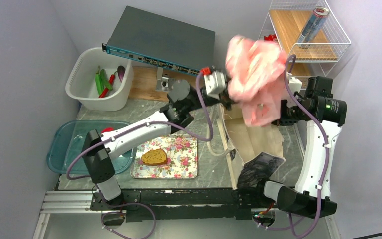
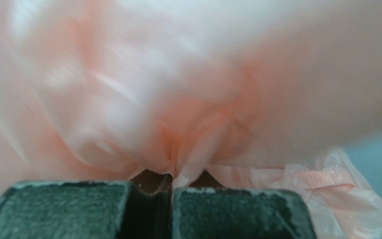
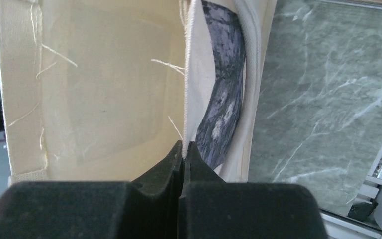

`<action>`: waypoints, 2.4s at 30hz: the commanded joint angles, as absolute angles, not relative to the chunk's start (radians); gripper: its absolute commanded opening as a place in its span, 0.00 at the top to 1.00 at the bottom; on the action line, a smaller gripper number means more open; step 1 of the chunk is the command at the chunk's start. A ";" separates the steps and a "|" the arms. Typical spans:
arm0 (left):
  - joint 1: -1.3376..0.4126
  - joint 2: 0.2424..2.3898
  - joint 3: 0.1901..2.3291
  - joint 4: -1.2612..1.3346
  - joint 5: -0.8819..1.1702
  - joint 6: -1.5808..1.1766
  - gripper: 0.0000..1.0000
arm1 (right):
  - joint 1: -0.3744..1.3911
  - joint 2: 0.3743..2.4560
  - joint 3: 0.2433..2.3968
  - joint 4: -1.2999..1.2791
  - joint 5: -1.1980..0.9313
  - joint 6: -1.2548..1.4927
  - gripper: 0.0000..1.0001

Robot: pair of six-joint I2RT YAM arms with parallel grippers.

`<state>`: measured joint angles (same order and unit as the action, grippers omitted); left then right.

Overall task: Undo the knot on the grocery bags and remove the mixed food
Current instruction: Place the takeout bag at the takeout bag, then move the takeout bag to the corner of the board.

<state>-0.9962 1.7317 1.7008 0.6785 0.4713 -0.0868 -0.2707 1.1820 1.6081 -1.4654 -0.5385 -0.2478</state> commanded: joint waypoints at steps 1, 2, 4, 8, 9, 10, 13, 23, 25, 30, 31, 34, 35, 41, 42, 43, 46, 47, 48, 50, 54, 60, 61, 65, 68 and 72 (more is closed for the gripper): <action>-0.983 1.579 1.413 0.655 0.526 0.032 1.00 | -0.282 1.154 1.698 -1.370 -0.472 -0.190 1.00; -0.972 1.527 1.337 0.604 0.552 0.087 1.00 | -0.283 1.151 1.705 -1.362 -0.443 -0.182 1.00; -0.954 1.455 1.280 0.394 0.621 0.178 1.00 | -0.288 1.146 1.706 -1.352 -0.413 -0.177 1.00; -0.960 1.549 1.438 -0.154 0.636 0.379 1.00 | -0.288 1.118 1.685 -1.318 -0.420 -0.194 1.00; -0.960 1.601 1.519 -0.244 0.610 0.380 1.00 | -0.288 1.112 1.679 -1.319 -0.434 -0.210 1.00; -0.958 1.658 1.606 -0.347 0.571 0.379 1.00 | -0.288 1.108 1.672 -1.317 -0.439 -0.223 1.00; -0.960 1.884 1.944 -0.608 0.565 0.362 1.00 | -0.288 1.100 1.648 -1.317 -0.451 -0.247 1.00; -1.053 2.282 2.240 -1.063 0.622 0.581 1.00 | -0.288 1.106 1.683 -1.253 -0.345 -0.272 1.00; -1.056 2.312 2.220 -1.064 0.584 0.571 1.00 | -0.289 1.105 1.675 -1.247 -0.340 -0.272 1.00; -1.012 2.266 2.212 -0.903 0.568 0.459 0.36 | -0.289 1.093 1.617 -1.232 -0.315 -0.282 1.00; -0.999 2.227 2.212 -0.860 0.603 0.426 0.22 | -0.289 1.091 1.606 -1.233 -0.313 -0.289 1.00; -0.984 2.085 2.224 -0.746 0.678 0.369 0.01 | -0.288 1.095 1.589 -1.235 -0.308 -0.311 1.00; -0.985 2.036 2.233 -0.709 0.694 0.347 0.01 | -0.288 1.097 1.583 -1.234 -0.309 -0.322 1.00; -0.960 1.792 2.148 -0.521 0.715 0.251 0.01 | -0.291 1.101 1.518 -1.185 -0.202 -0.380 1.00; -0.945 1.764 2.122 -0.515 0.714 0.243 0.01 | -0.290 1.105 1.515 -1.183 -0.173 -0.394 1.00; -0.927 1.740 2.085 -0.506 0.709 0.230 0.01 | -0.290 1.106 1.516 -1.183 -0.139 -0.416 1.00; -0.858 1.670 1.970 -0.494 0.698 0.195 0.01 | -0.303 1.091 1.495 -1.173 -0.001 -0.539 1.00; -0.835 1.652 1.937 -0.495 0.698 0.184 0.01 | -0.316 1.079 1.477 -1.163 0.050 -0.588 1.00; -0.815 1.635 1.904 -0.494 0.699 0.174 0.01 | -0.342 1.065 1.454 -1.148 0.088 -0.643 1.00; -0.789 1.602 1.837 -0.484 0.693 0.170 0.01 | -0.410 1.038 1.413 -1.124 0.131 -0.756 1.00; -0.770 1.541 1.711 -0.436 0.677 0.177 0.01 | -0.597 1.043 1.393 -1.107 0.128 -0.929 1.00; -0.768 1.515 1.643 -0.378 0.683 0.166 0.01 | -0.829 1.170 1.503 -1.027 0.085 -0.999 1.00; -0.767 1.513 1.637 -0.369 0.684 0.163 0.01 | -0.837 1.195 1.521 -1.017 0.094 -0.988 1.00; -0.765 1.510 1.623 -0.356 0.681 0.155 0.01 | -0.838 1.254 1.618 -1.098 0.024 -0.920 0.78; -0.765 1.502 1.604 -0.348 0.679 0.148 0.01 | -0.800 1.248 1.690 -1.206 -0.082 -0.870 0.55; -0.764 1.492 1.586 -0.346 0.674 0.140 0.00 | -0.695 1.223 1.710 -1.235 -0.059 -0.791 0.18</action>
<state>-0.7662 1.5311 1.5978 -0.3870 0.6674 0.1631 -0.7731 1.2728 1.6535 -1.1820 -0.0231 -0.8642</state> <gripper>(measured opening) 0.994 0.661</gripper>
